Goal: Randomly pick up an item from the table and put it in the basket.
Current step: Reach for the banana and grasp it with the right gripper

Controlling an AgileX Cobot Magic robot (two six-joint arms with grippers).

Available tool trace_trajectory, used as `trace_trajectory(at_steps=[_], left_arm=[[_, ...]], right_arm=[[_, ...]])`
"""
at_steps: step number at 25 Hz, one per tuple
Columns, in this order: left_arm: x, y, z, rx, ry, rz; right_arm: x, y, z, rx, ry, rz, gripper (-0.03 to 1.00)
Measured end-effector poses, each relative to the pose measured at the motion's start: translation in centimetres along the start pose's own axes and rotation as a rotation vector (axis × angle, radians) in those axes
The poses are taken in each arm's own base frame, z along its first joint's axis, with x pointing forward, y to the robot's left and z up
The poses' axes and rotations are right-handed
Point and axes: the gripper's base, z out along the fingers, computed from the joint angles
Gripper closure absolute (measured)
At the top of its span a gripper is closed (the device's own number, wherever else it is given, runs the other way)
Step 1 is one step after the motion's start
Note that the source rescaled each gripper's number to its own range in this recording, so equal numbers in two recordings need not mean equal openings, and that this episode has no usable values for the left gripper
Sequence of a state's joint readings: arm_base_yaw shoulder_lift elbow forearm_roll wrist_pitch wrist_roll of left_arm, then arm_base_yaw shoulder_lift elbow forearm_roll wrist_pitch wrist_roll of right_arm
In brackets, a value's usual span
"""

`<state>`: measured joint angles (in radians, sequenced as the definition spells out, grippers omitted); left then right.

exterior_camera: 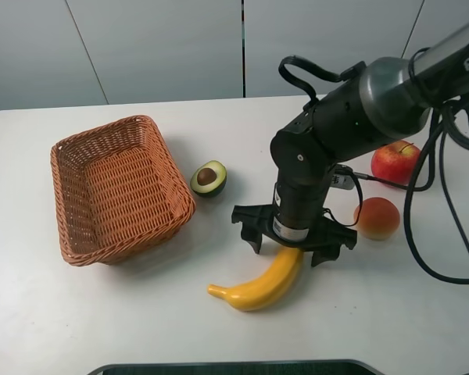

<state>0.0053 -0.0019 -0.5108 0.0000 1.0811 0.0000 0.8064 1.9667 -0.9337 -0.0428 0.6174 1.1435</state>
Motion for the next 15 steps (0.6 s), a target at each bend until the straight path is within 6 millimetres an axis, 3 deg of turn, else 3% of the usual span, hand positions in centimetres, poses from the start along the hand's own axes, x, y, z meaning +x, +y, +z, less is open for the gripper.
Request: trace_trajectory(at_steps=[2,15], left_arm=[[0.00,0.00,0.00,0.000,0.000,0.000],[0.00,0.00,0.00,0.000,0.000,0.000]], right_arm=[[-0.01,0.03,0.00,-0.004,-0.002,0.000,0.93],[-0.04,0.09,0.23,-0.001,0.000,0.006,0.97]])
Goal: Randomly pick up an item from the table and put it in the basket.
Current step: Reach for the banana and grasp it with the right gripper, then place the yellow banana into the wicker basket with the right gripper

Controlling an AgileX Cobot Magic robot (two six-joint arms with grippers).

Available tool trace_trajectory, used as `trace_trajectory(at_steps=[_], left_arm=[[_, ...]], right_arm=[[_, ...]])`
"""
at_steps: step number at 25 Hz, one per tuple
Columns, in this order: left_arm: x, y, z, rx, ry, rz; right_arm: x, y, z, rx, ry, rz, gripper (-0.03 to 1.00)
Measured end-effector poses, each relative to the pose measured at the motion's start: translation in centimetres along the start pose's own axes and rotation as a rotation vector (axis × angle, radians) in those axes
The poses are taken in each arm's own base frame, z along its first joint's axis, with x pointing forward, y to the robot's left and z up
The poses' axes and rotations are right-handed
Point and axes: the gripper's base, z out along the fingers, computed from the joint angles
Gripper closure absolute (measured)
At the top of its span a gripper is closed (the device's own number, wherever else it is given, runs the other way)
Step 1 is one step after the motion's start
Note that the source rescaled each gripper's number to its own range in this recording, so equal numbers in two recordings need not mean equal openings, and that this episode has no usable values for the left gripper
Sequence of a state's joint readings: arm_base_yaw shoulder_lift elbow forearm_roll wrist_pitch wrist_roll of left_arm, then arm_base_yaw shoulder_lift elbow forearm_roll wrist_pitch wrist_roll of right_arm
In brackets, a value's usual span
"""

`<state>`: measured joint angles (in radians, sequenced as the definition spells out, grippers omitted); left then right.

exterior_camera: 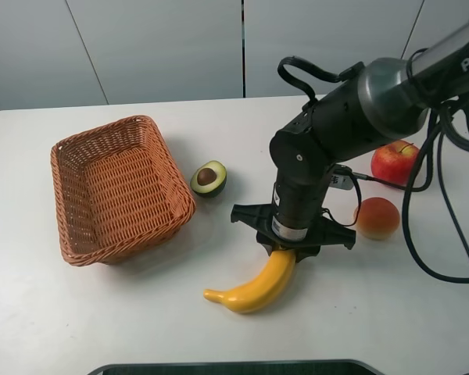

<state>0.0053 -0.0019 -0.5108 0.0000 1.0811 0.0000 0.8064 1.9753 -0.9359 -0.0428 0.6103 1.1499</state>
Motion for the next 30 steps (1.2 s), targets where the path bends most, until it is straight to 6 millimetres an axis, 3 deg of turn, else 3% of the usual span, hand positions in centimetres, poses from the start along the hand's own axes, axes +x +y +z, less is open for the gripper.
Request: trace_trajectory(at_steps=[10,17,30], left_arm=[[0.0,0.0,0.0,0.000,0.000,0.000],[0.0,0.0,0.0,0.000,0.000,0.000],[0.0,0.0,0.0,0.000,0.000,0.000]], right_arm=[[0.0,0.0,0.0,0.002,0.001,-0.039,0.97],[-0.2,0.0,-0.7,0.029,0.002,-0.194,0.97],[-2.7,3.3,-12.4,-0.030,-0.127,-0.613,0.97]])
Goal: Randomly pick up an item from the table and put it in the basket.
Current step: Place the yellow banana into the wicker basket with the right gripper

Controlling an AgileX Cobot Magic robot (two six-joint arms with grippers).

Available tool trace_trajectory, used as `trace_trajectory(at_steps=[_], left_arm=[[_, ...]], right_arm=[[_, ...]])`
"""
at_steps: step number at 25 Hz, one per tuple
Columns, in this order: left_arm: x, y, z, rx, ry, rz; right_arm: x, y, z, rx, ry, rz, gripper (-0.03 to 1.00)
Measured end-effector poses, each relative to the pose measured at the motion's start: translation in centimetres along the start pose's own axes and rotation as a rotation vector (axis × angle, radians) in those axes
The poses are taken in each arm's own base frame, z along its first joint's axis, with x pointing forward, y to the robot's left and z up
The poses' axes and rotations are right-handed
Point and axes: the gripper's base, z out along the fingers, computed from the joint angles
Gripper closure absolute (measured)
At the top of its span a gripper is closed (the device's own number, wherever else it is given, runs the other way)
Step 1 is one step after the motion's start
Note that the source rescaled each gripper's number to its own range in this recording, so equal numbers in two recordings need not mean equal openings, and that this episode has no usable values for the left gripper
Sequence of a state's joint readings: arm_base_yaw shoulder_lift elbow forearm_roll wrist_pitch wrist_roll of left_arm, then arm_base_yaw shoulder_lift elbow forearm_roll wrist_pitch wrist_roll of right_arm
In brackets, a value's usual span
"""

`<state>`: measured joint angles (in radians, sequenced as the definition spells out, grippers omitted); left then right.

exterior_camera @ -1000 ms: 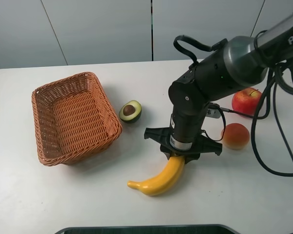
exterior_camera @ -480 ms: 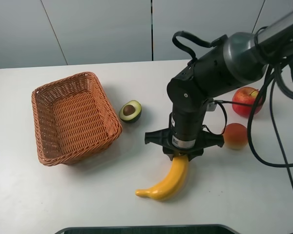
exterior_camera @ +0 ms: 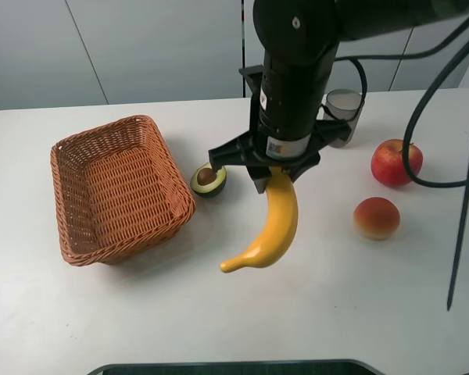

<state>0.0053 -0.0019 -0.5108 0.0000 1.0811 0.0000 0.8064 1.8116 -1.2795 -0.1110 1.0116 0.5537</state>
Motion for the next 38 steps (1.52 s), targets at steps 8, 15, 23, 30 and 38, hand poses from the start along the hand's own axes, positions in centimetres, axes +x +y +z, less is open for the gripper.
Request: trace_trajectory(at_steps=[8,15,23,30,38], left_arm=[[0.0,0.0,0.0,0.000,0.000,0.000],[0.0,0.0,0.0,0.000,0.000,0.000],[0.0,0.0,0.0,0.000,0.000,0.000],[0.0,0.0,0.0,0.000,0.000,0.000],[0.0,0.0,0.0,0.000,0.000,0.000]], right_arm=[[-4.2,1.5,-4.5,-0.045,-0.163,-0.132,0.97],[-6.8,4.9,-3.3,-0.068,-0.307,-0.346,0.97],[-8.2,8.8,-2.1,-0.128,-0.513,-0.586,0.97],[-8.9,10.0,-1.1,-0.155,-0.612,-0.634,0.97],[-9.1,10.4,0.8,-0.138,-0.589,-0.655,0.97]])
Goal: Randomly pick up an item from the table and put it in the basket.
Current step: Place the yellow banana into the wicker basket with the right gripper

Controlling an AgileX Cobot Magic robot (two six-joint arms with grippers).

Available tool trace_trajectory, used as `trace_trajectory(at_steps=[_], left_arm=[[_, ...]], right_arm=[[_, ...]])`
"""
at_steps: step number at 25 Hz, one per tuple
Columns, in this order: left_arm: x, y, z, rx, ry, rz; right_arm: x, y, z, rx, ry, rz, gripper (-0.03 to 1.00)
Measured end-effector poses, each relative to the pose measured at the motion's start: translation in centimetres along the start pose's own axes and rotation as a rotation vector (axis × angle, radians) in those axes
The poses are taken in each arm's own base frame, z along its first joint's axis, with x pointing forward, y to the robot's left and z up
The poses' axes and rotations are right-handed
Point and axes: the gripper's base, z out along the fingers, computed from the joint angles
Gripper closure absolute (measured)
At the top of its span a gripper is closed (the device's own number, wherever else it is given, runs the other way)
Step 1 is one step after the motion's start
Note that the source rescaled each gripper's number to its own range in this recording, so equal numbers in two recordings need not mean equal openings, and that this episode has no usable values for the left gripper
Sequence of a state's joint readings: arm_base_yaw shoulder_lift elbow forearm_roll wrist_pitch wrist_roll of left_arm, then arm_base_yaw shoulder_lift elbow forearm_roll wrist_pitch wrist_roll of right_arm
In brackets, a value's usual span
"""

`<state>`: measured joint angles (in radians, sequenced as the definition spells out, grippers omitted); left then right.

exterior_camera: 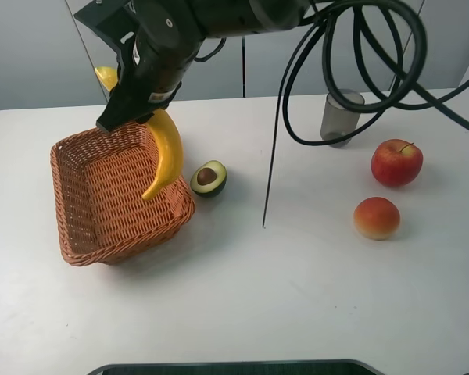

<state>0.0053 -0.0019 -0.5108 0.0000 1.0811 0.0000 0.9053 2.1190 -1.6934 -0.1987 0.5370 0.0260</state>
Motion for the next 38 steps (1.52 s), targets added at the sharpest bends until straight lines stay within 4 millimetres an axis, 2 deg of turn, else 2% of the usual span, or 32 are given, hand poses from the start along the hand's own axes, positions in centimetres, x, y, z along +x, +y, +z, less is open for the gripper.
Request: trace_trajectory(at_steps=[6,11,20,21,23,25,27,29,31,33,38], left_arm=[[0.0,0.0,0.0,0.000,0.000,0.000],[0.0,0.0,0.0,0.000,0.000,0.000],[0.0,0.0,0.0,0.000,0.000,0.000],[0.0,0.0,0.0,0.000,0.000,0.000],[0.0,0.0,0.0,0.000,0.000,0.000],[0.0,0.0,0.0,0.000,0.000,0.000],[0.0,0.0,0.0,0.000,0.000,0.000],[0.0,0.0,0.0,0.000,0.000,0.000],[0.0,0.0,0.0,0.000,0.000,0.000],[0.0,0.0,0.0,0.000,0.000,0.000],[0.0,0.0,0.0,0.000,0.000,0.000]], right_arm=[[0.5,0.3,1.3,-0.008,-0.001,0.001,0.97],[1.1,1.4,2.5,-0.042,0.026,0.023,0.97],[1.2,1.8,2.9,-0.051,0.019,0.028,0.97],[1.2,1.8,2.9,-0.051,0.019,0.028,0.94],[1.2,1.8,2.9,-0.051,0.019,0.030,0.75],[1.2,1.8,2.9,-0.051,0.019,0.030,0.49],[1.2,1.8,2.9,-0.051,0.019,0.030,0.29],[1.2,1.8,2.9,-0.051,0.019,0.030,0.13],[1.3,1.8,2.9,-0.051,0.028,0.030,0.04],[1.5,1.8,2.9,-0.052,0.045,0.030,-0.01],[1.5,1.7,2.7,-0.051,0.061,0.028,-0.03]])
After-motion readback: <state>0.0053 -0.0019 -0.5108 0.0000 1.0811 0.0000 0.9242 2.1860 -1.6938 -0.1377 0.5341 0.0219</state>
